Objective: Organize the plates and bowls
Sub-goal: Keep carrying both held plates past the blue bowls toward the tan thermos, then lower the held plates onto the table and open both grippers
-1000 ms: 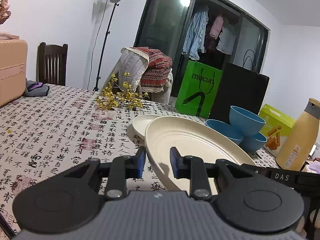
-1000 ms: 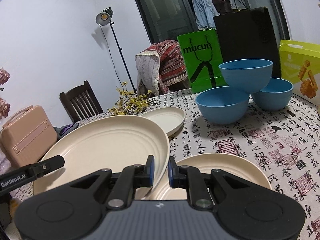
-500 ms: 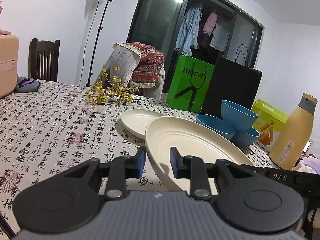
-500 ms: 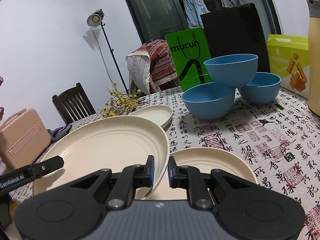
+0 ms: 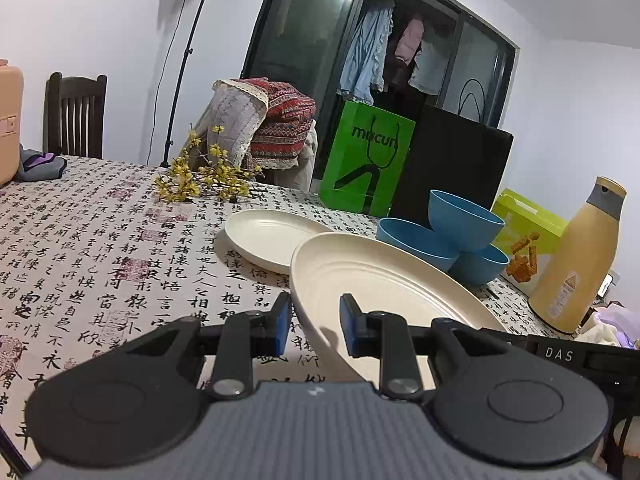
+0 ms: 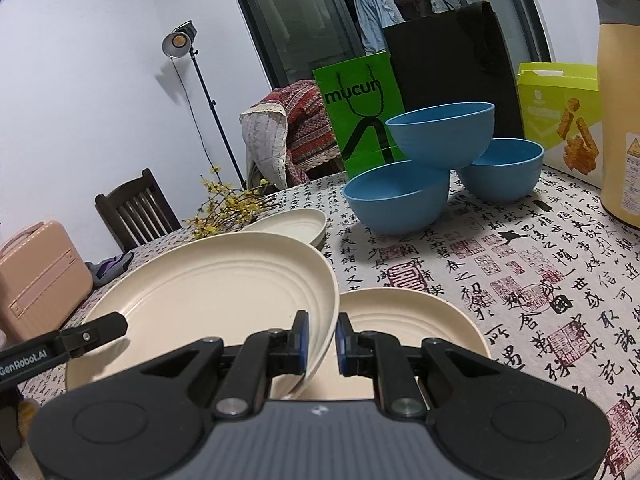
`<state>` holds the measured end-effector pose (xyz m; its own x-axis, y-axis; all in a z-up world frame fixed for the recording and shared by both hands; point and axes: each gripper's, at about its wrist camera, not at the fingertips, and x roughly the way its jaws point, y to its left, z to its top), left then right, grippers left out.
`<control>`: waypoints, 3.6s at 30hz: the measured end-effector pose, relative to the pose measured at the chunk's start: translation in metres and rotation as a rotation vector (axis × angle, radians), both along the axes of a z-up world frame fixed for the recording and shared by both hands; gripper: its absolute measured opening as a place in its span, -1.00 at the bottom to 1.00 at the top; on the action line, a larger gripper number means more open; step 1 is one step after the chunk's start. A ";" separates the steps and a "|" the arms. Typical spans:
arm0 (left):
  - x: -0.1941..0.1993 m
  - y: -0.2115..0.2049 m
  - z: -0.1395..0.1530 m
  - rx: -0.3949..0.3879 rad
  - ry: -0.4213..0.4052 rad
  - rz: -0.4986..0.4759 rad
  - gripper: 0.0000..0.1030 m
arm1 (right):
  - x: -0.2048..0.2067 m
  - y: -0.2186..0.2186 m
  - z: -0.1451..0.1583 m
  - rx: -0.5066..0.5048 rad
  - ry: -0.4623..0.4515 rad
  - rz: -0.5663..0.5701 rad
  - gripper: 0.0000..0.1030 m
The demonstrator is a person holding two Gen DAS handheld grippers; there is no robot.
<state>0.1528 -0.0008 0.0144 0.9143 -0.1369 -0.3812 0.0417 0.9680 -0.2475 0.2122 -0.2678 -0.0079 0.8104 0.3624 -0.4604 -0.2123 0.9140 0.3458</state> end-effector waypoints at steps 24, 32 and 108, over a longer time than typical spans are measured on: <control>0.006 -0.028 -0.007 0.017 0.017 -0.057 -0.49 | -0.008 -0.027 -0.010 0.008 0.007 -0.056 -0.73; 0.008 -0.037 -0.011 0.021 0.024 -0.077 -0.49 | -0.010 -0.037 -0.014 0.013 0.016 -0.075 -0.73; 0.023 -0.107 -0.068 0.375 0.023 -0.094 -0.49 | -0.013 -0.040 -0.057 -0.268 -0.084 -0.149 -0.68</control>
<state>0.1757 -0.1077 -0.0532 0.8951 -0.0668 -0.4408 0.1331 0.9837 0.1213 0.1990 -0.3079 -0.0646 0.8846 0.1121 -0.4527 -0.0870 0.9933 0.0758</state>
